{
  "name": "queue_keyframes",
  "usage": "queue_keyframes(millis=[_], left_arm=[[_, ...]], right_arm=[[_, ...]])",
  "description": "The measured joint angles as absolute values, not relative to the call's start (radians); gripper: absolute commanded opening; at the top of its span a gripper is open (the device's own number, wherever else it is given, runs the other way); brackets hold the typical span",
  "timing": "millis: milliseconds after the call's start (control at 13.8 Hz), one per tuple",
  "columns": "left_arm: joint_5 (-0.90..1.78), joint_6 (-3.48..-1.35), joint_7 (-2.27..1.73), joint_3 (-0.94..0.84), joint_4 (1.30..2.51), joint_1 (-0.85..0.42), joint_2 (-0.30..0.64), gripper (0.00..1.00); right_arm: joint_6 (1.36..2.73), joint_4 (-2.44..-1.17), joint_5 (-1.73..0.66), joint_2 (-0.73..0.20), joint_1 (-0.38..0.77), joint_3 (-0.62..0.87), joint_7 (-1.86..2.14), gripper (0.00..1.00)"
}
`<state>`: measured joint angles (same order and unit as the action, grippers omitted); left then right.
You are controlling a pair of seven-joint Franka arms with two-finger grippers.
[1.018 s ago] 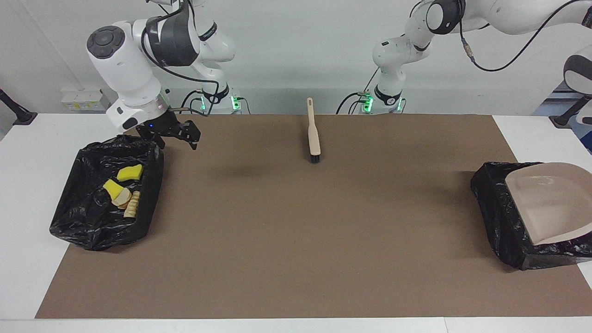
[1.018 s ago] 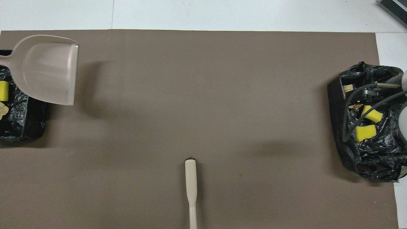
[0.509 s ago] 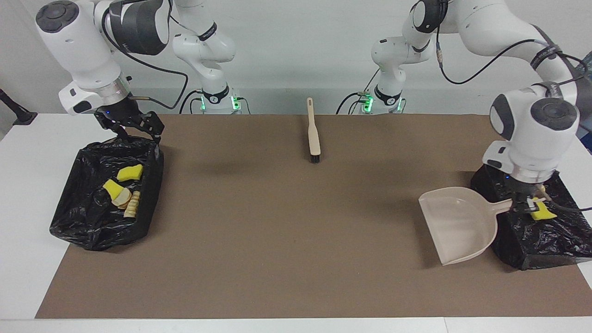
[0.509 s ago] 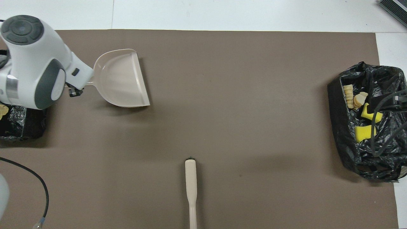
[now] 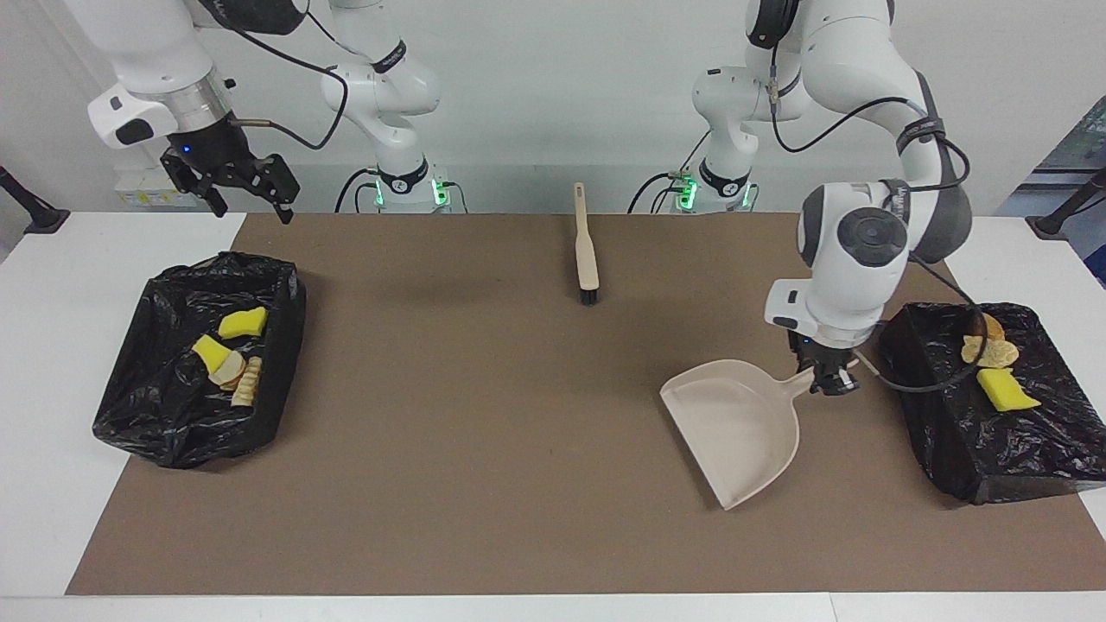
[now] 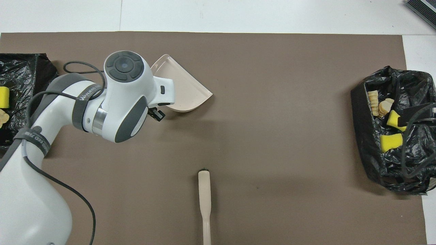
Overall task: Sweep and dump trash in bin
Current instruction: 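Lower the dustpan onto the mat center with the left gripper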
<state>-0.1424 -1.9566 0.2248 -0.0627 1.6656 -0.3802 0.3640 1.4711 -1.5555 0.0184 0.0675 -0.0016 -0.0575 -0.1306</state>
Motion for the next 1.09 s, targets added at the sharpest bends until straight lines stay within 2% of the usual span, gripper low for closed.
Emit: queue_keyframes(millis=[364,727,873,1091], left_arm=[[-0.015,-2.044,-0.339,-0.063,1.706,-0.521,0.362,0.00],[0.043,-2.091,-0.578,-0.063,1.722,-0.553,0.362,0.00],[0.047,-2.091,-0.586,-0.062,1.726,-0.558,0.362,0.15],[0.047,-2.091,-0.557,-0.058,1.731,-0.558,0.362,0.62]], right_arm=[[1.484,-1.558,0.000,0.049,0.003,-0.050,-0.146,1.00],[1.493,-1.563,-0.011,0.032,0.007,-0.045,-0.186,1.00],[1.501,-1.562,-0.006,0.015,0.006,-0.047,-0.161,1.00],[1.507,-1.561,-0.008,-0.003,0.006,-0.046,-0.144,1.00]])
